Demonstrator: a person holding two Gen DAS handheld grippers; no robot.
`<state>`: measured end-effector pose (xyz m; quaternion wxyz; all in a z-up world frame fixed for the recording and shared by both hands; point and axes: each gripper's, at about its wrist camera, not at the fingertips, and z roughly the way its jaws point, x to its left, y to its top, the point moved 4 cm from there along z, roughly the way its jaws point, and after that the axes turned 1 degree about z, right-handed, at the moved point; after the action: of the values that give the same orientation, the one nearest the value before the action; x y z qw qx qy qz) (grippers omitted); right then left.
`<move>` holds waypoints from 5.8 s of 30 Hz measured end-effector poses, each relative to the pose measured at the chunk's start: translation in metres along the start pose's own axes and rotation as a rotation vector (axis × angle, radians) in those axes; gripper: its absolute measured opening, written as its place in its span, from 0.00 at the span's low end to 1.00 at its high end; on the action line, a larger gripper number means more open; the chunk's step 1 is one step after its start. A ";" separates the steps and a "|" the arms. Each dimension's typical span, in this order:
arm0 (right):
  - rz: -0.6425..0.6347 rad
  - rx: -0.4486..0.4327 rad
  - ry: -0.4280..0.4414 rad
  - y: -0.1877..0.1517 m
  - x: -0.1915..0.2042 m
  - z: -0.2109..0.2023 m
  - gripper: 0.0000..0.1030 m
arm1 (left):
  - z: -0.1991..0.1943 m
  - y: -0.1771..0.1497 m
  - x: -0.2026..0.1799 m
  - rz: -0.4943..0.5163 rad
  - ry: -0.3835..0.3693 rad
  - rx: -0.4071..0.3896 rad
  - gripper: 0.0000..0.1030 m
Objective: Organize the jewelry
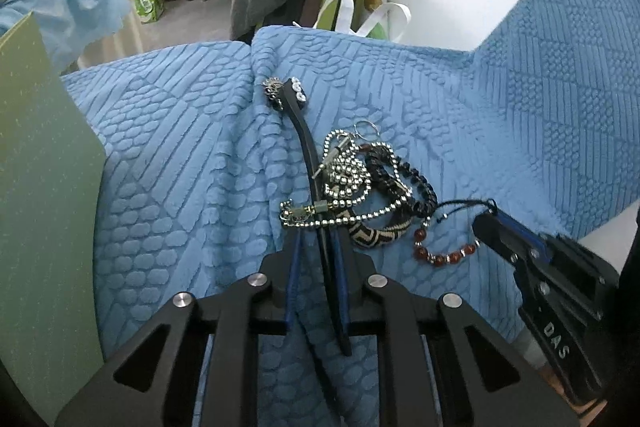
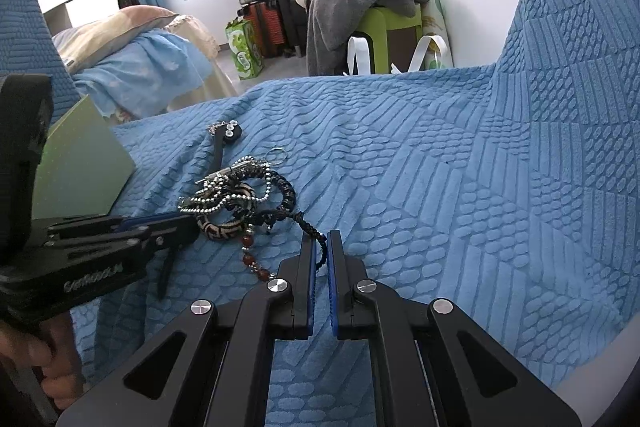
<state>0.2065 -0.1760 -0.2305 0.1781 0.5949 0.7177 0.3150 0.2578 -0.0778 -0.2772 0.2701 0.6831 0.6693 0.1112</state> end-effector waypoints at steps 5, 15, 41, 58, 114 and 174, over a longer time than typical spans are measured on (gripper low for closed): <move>-0.001 -0.006 -0.005 0.000 0.002 -0.008 0.03 | -0.006 -0.001 0.000 -0.007 0.029 -0.014 0.05; 0.008 -0.053 -0.012 0.018 0.009 -0.037 0.03 | -0.060 0.015 -0.001 -0.016 0.013 -0.100 0.05; 0.051 -0.138 0.049 0.098 0.031 -0.115 0.03 | -0.145 0.001 0.015 -0.158 -0.077 0.105 0.05; -0.191 0.047 0.273 0.035 0.122 -0.021 0.26 | -0.168 -0.006 0.019 -0.161 -0.115 0.068 0.05; -0.169 -0.126 0.316 0.106 0.228 -0.031 0.08 | -0.294 0.007 0.093 -0.174 -0.083 -0.146 0.05; -0.071 0.036 0.292 0.088 0.236 -0.079 0.02 | -0.220 -0.018 0.220 -0.261 0.147 -0.073 0.48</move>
<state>0.1682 0.0417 -0.0859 0.0721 0.5202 0.7620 0.3790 0.1468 0.1842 -0.1501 0.2572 0.5703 0.7658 0.1490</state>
